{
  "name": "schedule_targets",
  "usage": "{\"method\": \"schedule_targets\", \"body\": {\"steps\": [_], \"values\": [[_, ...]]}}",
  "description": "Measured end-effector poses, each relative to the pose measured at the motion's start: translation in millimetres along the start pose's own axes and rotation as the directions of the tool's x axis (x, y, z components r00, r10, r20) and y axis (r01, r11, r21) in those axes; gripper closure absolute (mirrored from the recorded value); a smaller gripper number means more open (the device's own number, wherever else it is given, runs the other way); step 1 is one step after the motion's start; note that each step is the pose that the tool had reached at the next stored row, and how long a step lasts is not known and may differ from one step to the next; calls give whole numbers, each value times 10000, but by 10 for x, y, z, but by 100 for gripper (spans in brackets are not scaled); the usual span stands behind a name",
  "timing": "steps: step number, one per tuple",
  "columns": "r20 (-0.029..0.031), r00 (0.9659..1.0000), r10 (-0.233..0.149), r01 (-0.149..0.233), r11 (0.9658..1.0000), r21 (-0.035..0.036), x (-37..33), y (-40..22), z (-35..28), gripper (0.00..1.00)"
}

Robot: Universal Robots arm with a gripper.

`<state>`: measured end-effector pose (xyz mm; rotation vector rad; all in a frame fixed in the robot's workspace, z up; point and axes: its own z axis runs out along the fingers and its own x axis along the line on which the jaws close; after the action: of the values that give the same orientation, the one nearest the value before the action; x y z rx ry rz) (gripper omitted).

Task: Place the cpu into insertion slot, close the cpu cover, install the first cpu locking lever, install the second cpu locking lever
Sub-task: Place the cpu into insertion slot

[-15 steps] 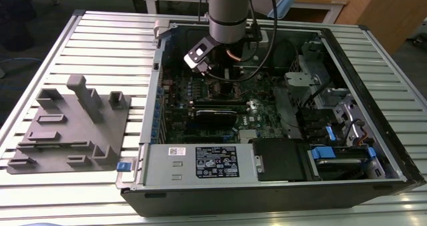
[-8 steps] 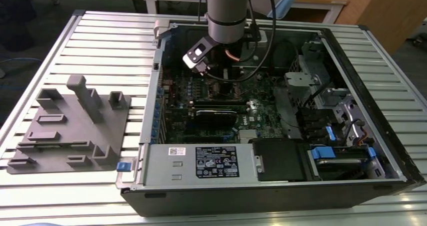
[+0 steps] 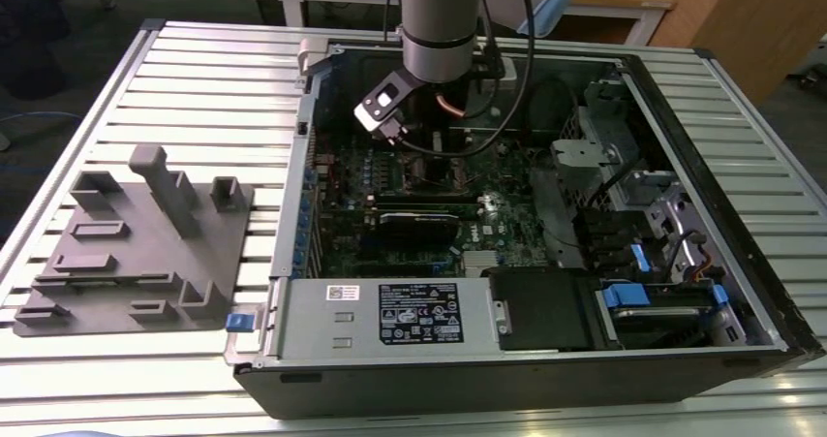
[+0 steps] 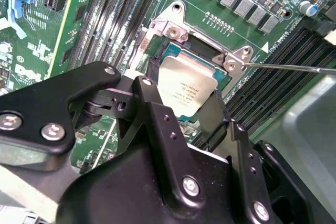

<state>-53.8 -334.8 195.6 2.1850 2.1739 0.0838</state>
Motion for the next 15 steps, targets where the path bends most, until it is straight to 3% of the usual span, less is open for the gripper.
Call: {"method": "schedule_targets", "body": {"steps": [15], "values": [[-1,10000,-28,28,10000,1,-2,16,16,46]]}}
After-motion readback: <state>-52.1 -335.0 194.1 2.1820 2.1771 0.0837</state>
